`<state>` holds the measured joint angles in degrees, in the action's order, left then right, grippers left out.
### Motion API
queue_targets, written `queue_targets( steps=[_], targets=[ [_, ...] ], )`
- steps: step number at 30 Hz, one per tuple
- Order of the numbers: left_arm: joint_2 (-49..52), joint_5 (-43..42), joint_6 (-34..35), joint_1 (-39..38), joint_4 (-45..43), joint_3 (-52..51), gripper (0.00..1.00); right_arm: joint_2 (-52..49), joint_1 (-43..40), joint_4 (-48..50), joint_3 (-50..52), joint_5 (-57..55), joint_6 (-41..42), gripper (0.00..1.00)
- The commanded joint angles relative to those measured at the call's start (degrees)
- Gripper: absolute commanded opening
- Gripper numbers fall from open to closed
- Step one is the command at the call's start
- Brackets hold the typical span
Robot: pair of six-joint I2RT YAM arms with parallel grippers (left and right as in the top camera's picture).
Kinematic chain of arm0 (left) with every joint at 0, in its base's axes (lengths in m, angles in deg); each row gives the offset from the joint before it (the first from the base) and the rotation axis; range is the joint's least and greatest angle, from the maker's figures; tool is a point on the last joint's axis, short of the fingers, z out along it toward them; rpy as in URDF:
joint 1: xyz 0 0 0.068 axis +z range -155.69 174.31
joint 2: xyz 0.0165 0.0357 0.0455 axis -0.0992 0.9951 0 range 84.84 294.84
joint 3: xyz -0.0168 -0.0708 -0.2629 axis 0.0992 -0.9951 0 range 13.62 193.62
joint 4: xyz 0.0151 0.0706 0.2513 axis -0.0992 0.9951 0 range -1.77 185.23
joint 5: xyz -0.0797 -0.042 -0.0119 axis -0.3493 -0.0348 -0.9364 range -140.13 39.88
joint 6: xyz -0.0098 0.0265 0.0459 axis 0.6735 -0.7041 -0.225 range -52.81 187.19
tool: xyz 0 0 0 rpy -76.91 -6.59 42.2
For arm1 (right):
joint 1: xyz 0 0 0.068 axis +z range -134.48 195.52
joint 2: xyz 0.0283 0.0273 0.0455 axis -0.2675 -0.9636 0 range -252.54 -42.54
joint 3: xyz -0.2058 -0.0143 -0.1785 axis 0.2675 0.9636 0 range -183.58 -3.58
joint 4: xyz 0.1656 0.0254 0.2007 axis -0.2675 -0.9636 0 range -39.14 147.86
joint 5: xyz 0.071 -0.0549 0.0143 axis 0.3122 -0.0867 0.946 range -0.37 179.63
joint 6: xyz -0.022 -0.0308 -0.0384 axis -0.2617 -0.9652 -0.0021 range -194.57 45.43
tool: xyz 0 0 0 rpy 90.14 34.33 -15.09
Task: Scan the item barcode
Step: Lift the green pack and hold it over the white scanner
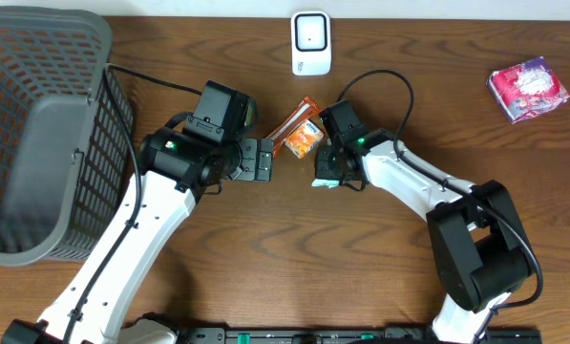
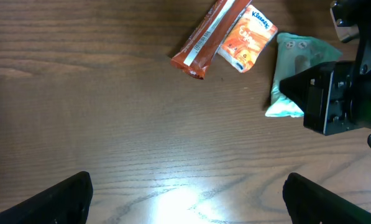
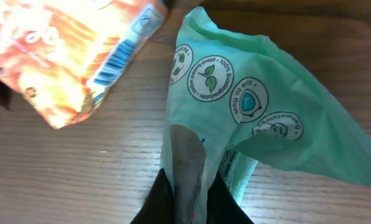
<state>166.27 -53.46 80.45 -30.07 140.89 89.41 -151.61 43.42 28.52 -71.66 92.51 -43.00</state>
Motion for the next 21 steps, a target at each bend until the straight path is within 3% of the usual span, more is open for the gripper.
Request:
queue_targets(
  steps=[1, 7, 15, 19, 21],
  targets=[
    [0.2, -0.3, -0.1, 0.2, 0.2, 0.2, 0.98, 0.7, -1.7, 0.2, -5.0, 4.0, -0.4, 0.01],
    [0.2, -0.3, -0.1, 0.2, 0.2, 0.2, 0.98, 1.6, -6.6, 3.0, -17.1, 5.6, -2.7, 0.01],
    [0.2, -0.3, -0.1, 0.2, 0.2, 0.2, 0.98, -2.0, -8.3, 30.7, -17.3, 5.1, -2.7, 0.01],
    [0.2, -0.3, -0.1, 0.2, 0.2, 0.2, 0.98, -7.3, -7.7, 44.6, -17.4, 3.0, 5.1, 0.01],
    [0.2, -0.3, -0.1, 0.2, 0.2, 0.2, 0.98, -12.5, -7.6, 54.0, -17.9, 1.5, 13.5, 0.01]
  ],
)
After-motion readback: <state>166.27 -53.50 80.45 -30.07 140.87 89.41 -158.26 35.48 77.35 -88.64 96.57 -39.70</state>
